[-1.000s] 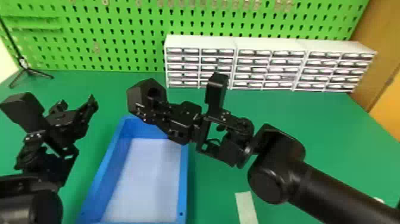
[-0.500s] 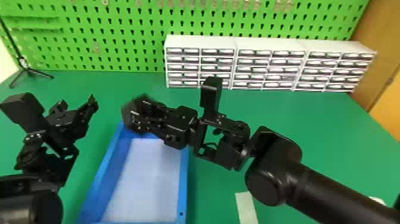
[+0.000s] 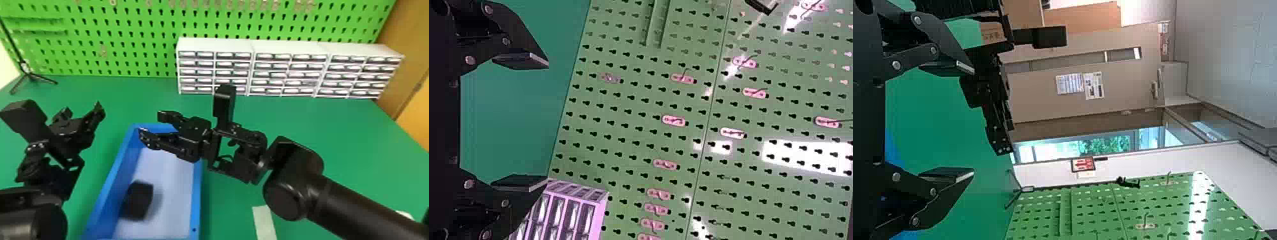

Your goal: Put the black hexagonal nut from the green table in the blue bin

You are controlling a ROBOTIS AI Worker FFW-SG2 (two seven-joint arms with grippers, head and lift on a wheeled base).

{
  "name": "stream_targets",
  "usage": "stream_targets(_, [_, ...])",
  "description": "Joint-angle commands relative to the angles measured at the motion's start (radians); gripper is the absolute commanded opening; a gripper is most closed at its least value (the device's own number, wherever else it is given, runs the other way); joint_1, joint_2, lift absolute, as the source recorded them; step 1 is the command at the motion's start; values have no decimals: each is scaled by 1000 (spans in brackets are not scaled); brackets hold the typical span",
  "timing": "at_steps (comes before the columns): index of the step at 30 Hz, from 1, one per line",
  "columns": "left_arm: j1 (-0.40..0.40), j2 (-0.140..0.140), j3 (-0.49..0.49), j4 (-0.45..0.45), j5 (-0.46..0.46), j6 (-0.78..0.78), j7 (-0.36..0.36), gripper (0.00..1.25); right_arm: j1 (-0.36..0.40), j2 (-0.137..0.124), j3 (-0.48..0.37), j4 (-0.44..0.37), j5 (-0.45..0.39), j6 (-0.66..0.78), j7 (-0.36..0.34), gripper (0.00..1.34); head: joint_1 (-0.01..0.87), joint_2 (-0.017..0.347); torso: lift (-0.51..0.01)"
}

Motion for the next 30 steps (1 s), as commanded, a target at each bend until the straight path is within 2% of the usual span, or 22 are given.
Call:
stream_targets(1, [2,0,0,1,2,0,0,818,0,0,-2,0,0,2,0,799,692,8,-97])
stream_targets(6, [3,0,0,-1,2,0,1,818,6,1,-13,0,0,10,0,799,692,8,-97])
stream_targets(10, [5,0,2,-1,6,-2,0,818,29,6,-59,0,6,41,14,801,692,8,-97])
stream_targets(21, [11,0,3,-1,8,-2,0,818,160,46,-320,-14,104,149,40,799,692,8,-97])
stream_targets(30, [15,0,5,-1,9,-2,0,818,247,82,-494,-36,187,212,40,799,692,8,-97])
